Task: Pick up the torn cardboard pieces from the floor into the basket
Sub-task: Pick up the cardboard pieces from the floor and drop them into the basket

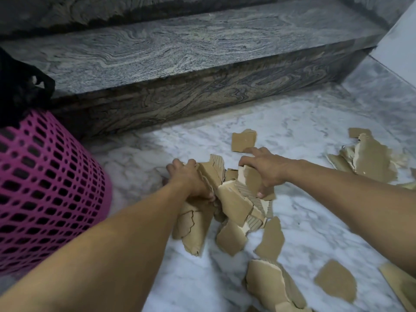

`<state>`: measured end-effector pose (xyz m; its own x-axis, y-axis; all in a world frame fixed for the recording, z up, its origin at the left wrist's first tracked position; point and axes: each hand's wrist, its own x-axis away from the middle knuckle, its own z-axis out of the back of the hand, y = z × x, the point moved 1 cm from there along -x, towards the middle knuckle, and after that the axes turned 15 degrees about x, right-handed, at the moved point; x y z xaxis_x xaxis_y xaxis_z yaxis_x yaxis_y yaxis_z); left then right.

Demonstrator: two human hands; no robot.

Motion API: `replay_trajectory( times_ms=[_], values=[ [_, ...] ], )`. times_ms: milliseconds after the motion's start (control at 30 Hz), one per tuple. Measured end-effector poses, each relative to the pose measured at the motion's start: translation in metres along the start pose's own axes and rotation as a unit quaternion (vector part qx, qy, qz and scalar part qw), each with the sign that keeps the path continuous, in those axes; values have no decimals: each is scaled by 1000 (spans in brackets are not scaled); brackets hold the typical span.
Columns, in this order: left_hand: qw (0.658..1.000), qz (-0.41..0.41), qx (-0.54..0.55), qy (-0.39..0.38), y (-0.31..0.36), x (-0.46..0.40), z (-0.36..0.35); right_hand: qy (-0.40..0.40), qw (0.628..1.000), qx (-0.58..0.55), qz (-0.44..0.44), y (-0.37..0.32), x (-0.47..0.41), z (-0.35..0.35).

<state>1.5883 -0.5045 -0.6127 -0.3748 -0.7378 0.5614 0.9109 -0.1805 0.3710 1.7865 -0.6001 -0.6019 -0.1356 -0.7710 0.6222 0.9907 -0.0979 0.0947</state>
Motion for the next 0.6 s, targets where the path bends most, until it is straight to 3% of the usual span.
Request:
replay_trajectory(
  times_ms=[167,367,600],
  values=[
    [998,-24,35,37,2,-1,-5,4,1000,0,6,-11,10,7],
    [987,-38,147,50,-2,-9,2,-46,989,-140,-25,-12,12,3],
    [971,-45,228,53,6,-19,3,-62,982,-176,-33,-22,2,5]
  ],
)
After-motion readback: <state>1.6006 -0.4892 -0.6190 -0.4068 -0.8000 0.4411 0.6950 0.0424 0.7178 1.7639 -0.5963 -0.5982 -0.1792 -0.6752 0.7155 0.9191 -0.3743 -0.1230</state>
